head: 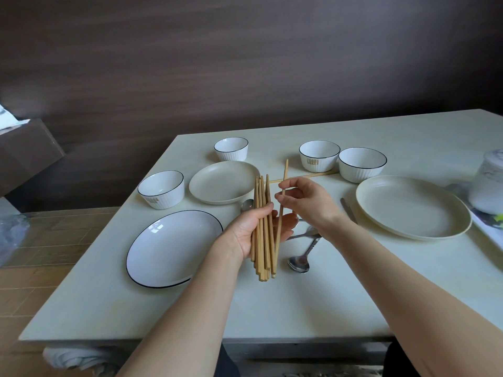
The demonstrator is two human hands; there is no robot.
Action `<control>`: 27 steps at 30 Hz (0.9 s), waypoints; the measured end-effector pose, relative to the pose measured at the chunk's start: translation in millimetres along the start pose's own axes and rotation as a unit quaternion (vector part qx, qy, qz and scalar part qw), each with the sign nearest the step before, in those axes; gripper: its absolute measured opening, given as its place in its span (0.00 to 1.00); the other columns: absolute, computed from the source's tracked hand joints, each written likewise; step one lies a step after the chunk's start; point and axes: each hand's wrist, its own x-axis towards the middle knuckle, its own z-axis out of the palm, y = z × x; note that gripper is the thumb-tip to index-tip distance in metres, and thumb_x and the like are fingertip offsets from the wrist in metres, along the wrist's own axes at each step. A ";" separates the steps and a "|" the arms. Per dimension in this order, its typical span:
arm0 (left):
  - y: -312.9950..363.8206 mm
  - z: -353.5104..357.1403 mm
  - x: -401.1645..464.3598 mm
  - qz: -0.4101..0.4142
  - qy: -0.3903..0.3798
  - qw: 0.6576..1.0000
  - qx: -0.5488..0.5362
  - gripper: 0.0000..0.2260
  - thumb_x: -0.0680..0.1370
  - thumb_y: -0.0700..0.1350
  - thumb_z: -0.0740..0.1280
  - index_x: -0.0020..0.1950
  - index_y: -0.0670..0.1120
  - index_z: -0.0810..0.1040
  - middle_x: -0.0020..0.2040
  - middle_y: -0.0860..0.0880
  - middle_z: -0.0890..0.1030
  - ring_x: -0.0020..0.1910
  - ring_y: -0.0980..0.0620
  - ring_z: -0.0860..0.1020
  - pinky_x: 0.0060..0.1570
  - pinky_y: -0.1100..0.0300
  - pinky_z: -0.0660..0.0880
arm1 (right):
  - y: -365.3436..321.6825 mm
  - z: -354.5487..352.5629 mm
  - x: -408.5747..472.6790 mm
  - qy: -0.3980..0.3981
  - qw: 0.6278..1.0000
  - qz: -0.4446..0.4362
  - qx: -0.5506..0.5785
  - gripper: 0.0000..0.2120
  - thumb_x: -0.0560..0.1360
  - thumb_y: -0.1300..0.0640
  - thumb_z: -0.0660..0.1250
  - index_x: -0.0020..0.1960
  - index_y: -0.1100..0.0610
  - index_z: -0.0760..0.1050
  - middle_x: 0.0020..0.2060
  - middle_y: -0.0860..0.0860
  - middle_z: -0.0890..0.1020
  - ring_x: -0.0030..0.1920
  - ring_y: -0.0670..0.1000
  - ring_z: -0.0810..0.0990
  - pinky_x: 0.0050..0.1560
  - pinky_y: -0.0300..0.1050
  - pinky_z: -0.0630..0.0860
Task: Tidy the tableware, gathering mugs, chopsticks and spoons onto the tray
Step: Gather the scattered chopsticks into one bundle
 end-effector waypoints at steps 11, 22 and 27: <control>-0.8 -1.6 5.4 0.000 0.019 1.000 -0.003 0.08 0.80 0.43 0.63 0.42 0.42 0.76 0.33 0.45 0.79 0.21 0.55 0.75 0.21 0.66 0.74 | 11.9 4.9 2.1 -0.045 0.993 0.008 -0.111 0.17 0.78 0.63 0.62 0.67 0.57 0.71 0.51 0.52 0.81 0.36 0.46 0.81 0.51 0.42 0.78; 9.2 -14.8 18.2 0.030 0.092 0.993 -0.063 0.14 0.81 0.43 0.61 0.35 0.45 0.68 0.20 0.52 0.68 0.14 0.58 0.63 0.17 0.73 0.60 | 33.1 -2.8 10.1 -0.020 0.954 0.034 -0.296 0.20 0.79 0.59 0.59 0.71 0.53 0.69 0.67 0.48 0.74 0.68 0.48 0.71 0.66 0.38 0.65; 12.8 -16.6 24.2 0.041 0.108 0.990 -0.085 0.14 0.80 0.42 0.61 0.35 0.46 0.67 0.19 0.52 0.69 0.13 0.58 0.63 0.16 0.73 0.60 | 47.7 -0.6 19.4 -0.017 0.921 0.031 -0.388 0.14 0.79 0.59 0.54 0.57 0.57 0.76 0.54 0.54 0.81 0.59 0.57 0.76 0.55 0.45 0.71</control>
